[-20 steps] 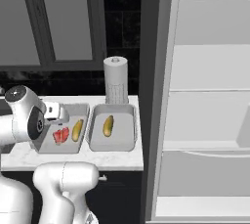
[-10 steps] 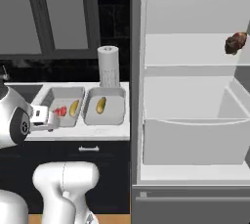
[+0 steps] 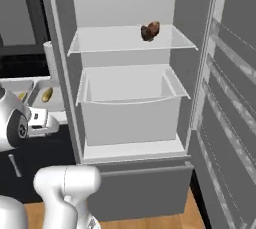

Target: Place one cucumber and one steak in each tupperware on the nearby counter, to pack two identical lunches.

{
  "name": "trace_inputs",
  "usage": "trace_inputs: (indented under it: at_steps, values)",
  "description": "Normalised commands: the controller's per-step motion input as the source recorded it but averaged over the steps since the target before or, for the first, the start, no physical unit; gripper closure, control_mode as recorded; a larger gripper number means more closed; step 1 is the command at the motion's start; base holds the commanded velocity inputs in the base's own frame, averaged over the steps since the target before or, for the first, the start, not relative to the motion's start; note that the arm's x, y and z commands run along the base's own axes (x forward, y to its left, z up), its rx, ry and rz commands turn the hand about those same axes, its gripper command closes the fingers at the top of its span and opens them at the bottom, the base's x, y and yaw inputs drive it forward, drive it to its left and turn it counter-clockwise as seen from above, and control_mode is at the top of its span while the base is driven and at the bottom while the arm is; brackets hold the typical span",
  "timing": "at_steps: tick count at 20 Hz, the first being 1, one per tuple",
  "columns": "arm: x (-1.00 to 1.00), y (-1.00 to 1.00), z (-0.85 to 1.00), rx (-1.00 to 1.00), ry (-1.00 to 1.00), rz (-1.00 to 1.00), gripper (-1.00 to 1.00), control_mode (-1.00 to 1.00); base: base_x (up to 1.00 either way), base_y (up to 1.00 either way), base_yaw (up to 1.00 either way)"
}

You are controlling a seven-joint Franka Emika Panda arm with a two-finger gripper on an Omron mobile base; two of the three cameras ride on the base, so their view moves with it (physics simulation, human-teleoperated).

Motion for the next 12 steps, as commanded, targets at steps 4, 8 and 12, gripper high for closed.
trace_inputs:
  at_steps: [4,8,12]
  values:
    - [0.00,0.00,0.00,0.00,0.00,0.00,-1.00,1.00,0.91,-1.00,-0.19]
    - [0.00,0.00,0.00,0.00,0.00,0.00,-1.00,1.00,0.93,-0.52,-0.01]
    - [0.00,0.00,0.00,0.00,0.00,0.00,-1.00,1.00,0.58,-0.21,0.07]
